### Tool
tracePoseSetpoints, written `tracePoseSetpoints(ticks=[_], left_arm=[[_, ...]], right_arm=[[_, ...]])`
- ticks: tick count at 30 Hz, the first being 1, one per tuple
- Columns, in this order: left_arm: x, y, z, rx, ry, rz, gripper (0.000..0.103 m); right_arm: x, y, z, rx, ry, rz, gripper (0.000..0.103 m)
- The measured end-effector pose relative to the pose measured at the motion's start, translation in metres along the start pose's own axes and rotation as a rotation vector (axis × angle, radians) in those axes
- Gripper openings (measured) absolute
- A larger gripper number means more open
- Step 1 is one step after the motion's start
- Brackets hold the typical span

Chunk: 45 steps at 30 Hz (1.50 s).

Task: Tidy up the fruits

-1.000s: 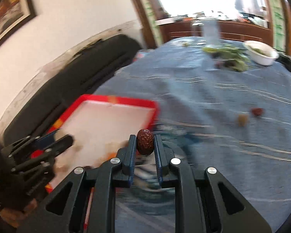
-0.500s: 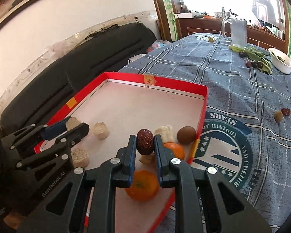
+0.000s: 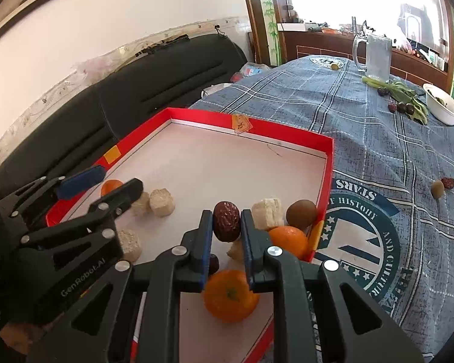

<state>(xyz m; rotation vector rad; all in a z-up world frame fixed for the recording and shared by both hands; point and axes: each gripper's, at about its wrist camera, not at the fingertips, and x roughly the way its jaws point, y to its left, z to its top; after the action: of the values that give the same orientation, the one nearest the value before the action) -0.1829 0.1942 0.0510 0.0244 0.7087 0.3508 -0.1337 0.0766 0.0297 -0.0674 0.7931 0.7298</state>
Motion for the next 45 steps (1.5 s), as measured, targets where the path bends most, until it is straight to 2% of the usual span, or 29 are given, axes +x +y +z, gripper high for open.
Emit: tracePoseSetpoints(ticks=[2,4,8,14,19,21,22,32,37,45], left_arm=[[-0.002,0.000,0.001,-0.003,-0.013,-0.002,0.062],[-0.007,-0.001,0.001,-0.010,-0.025,-0.008,0.072],[-0.018,-0.002,0.002,-0.018,-0.043,-0.008,0.079],[-0.041,-0.006,0.001,-0.014,-0.067,0.024,0.083],[-0.071,-0.007,-0.003,-0.014,-0.117,0.046,0.090],[-0.082,-0.006,-0.006,-0.013,-0.142,0.053,0.101],[-0.092,-0.005,-0.009,-0.014,-0.168,0.062,0.103],[-0.146,0.006,-0.021,-0.030,-0.258,0.061,0.103],[-0.169,0.010,-0.026,-0.021,-0.305,0.060,0.103],[-0.187,0.009,-0.029,-0.018,-0.343,0.065,0.103]], right_arm=[[-0.006,-0.002,0.000,0.011,-0.018,0.007,0.030],[-0.013,-0.004,0.000,0.022,-0.044,0.003,0.041],[-0.031,-0.006,0.000,0.028,-0.089,-0.012,0.042],[-0.060,-0.006,-0.009,0.038,-0.142,-0.040,0.042],[-0.088,0.000,-0.019,0.028,-0.190,-0.058,0.050],[-0.102,0.005,-0.024,0.023,-0.216,-0.061,0.055],[-0.106,0.006,-0.026,0.019,-0.225,-0.064,0.058],[-0.166,0.042,-0.045,-0.046,-0.329,-0.081,0.069],[-0.193,0.055,-0.051,-0.081,-0.390,-0.101,0.079],[-0.207,0.058,-0.054,-0.099,-0.426,-0.099,0.081]])
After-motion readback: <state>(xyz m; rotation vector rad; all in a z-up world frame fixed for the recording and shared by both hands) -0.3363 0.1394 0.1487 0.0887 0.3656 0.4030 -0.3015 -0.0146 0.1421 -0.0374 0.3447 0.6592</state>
